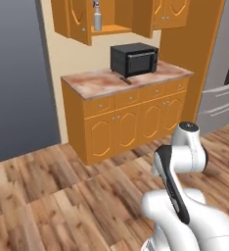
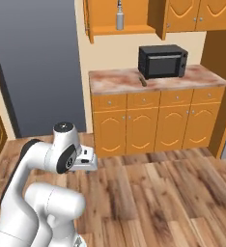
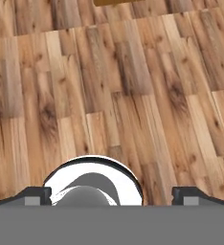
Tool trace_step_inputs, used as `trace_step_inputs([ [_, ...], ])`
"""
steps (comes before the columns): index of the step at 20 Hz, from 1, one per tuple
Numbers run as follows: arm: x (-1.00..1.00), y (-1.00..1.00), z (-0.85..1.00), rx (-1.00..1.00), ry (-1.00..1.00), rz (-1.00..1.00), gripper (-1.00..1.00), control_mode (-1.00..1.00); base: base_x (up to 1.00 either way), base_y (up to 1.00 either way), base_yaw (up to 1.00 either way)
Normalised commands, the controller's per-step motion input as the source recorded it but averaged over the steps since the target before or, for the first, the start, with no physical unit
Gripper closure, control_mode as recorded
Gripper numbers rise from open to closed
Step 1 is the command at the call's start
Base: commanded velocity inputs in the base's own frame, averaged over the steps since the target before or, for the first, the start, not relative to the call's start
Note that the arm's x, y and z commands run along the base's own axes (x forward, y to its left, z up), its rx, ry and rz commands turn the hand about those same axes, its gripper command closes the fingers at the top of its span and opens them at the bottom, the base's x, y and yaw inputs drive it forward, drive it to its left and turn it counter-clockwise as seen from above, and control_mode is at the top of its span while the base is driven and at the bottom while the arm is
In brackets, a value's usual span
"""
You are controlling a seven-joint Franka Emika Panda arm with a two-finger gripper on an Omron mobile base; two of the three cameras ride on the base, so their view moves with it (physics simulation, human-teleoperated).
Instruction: Move the cutting board and knife to the sink. Then move spray from the cabinet to the counter.
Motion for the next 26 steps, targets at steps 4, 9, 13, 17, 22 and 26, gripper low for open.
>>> trace_step_inputs([
  [4, 0.00, 0.00, 0.00, 0.00, 0.00, 0.00, -1.00, 1.00, 0.60, -0.43, 0.03],
  [9, 0.00, 0.00, 0.00, 0.00, 0.00, 0.00, -1.00, 1.00, 0.64, -0.41, 0.02],
  [13, 0.00, 0.00, 0.00, 0.00, 0.00, 0.00, -1.00, 1.00, 0.65, -0.40, 0.03],
  [17, 0.00, 0.00, 0.00, 0.00, 0.00, 0.00, -1.00, 1.00, 0.66, -0.40, 0.03],
  [22, 0.00, 0.00, 0.00, 0.00, 0.00, 0.00, -1.00, 1.00, 0.68, -0.37, 0.05],
  [26, 0.00, 0.00, 0.00, 0.00, 0.00, 0.00, -1.00, 1.00, 0.67, -0.35, 0.12],
])
